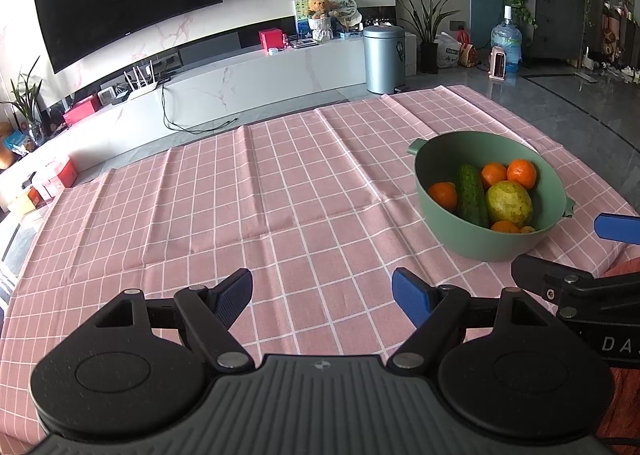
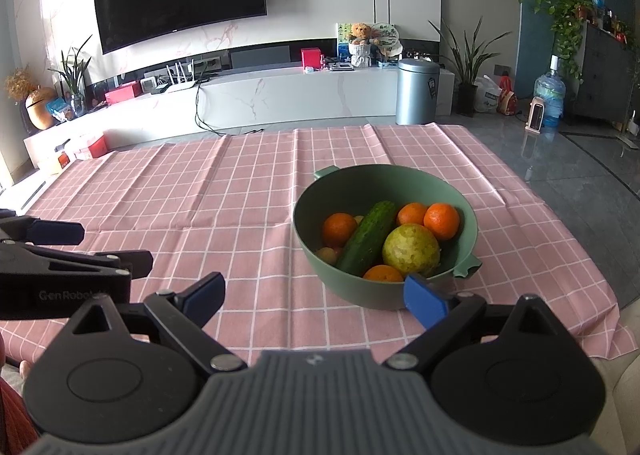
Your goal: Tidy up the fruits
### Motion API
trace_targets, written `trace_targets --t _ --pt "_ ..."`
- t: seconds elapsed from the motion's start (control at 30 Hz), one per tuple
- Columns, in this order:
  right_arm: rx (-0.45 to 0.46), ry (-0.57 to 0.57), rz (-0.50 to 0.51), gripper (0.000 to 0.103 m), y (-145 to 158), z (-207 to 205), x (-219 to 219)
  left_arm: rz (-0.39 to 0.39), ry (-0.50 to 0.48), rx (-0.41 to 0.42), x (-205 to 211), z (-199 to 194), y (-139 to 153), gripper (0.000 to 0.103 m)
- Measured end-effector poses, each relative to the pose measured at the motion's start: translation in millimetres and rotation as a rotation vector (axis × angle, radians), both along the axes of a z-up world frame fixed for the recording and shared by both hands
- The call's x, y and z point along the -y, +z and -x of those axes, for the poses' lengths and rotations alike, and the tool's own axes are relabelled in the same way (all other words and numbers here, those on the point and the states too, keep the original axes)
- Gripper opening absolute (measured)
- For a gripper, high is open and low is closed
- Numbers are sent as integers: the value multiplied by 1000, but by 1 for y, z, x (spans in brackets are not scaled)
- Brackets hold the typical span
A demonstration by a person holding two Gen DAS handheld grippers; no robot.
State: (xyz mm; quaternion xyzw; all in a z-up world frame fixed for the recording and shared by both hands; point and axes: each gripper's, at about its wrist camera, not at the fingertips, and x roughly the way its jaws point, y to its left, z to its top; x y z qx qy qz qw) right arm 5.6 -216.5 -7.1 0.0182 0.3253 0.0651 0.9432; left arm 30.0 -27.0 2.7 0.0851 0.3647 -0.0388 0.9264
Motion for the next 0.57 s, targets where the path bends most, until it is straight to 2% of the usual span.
trace_targets --t 0.57 --pt "-4 8 7 93 2 -1 -5 1 -6 30 1 2 5 93"
